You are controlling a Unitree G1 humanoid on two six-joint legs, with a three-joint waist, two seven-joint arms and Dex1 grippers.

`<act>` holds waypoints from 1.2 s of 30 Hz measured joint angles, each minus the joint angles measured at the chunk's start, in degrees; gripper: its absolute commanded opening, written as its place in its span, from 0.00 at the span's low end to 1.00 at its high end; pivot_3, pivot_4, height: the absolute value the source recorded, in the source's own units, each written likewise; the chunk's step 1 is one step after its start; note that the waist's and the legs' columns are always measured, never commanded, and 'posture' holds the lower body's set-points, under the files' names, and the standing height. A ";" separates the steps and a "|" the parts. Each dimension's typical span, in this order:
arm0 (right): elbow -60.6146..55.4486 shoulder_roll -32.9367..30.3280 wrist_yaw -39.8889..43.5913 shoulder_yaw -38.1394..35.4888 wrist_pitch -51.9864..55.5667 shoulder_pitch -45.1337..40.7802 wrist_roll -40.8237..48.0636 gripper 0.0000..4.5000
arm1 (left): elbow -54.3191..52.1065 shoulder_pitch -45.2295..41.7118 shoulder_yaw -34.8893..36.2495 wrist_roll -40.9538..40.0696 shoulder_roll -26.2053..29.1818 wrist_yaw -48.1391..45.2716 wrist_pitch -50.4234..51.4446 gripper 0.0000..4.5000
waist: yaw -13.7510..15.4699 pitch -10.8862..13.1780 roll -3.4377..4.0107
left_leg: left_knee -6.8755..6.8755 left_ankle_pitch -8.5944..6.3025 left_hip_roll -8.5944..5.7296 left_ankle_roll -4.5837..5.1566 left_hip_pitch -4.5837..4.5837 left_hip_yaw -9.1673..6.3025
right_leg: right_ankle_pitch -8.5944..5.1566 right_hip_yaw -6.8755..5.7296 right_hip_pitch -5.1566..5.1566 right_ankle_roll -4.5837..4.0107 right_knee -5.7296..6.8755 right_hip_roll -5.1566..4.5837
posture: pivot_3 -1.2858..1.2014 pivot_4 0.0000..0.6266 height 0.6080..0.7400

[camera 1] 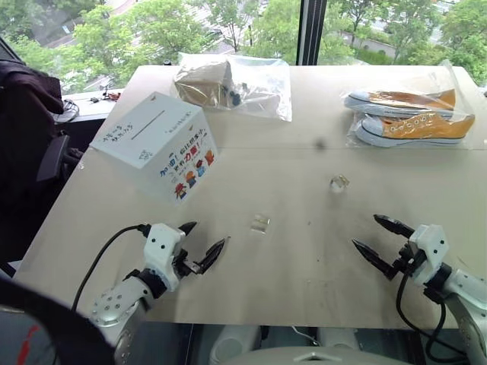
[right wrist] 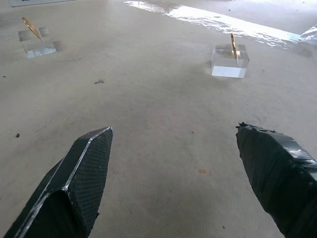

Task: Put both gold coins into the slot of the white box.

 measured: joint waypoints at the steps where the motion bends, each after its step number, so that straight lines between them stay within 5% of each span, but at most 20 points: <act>1: 0.00 0.00 -0.01 0.00 0.01 0.00 0.00 0.95 | 0.00 0.06 0.00 0.00 0.00 -0.01 0.00 0.99 | -0.01 0.00 0.00 | 0.00 0.00 0.01 0.00 0.00 0.02 | 0.00 0.01 0.00 0.00 0.00 0.00 | 0.52 0.24 0.97; 16: 7.93 0.98 -0.47 2.85 -1.22 -7.74 -4.03 0.95 | -0.40 1.35 2.41 -2.33 0.66 -2.82 -0.08 0.99 | -0.04 -0.02 -0.05 | 0.00 0.00 0.08 0.00 0.02 0.13 | 0.02 0.12 -0.03 0.00 0.02 0.08 | 0.52 0.24 0.97; 31: 11.22 5.80 -12.94 7.75 12.81 -31.11 -8.09 0.95 | -12.64 -9.20 4.29 -16.41 6.47 -5.52 8.16 0.99 | -0.68 -0.03 -0.04 | 0.01 0.01 0.13 -0.01 -0.06 0.18 | 0.11 0.18 -0.20 -0.08 0.08 0.13 | 0.52 0.24 0.97; 36: 13.25 6.12 -13.24 9.23 15.04 -32.43 -8.66 0.47 | -13.38 -10.65 4.24 -17.73 7.12 -3.62 10.92 1.00 | -1.61 -0.03 -0.04 | -0.01 0.01 0.13 -0.01 -0.08 0.21 | 0.11 0.20 -0.24 -0.07 0.05 0.15 | 0.52 0.24 0.97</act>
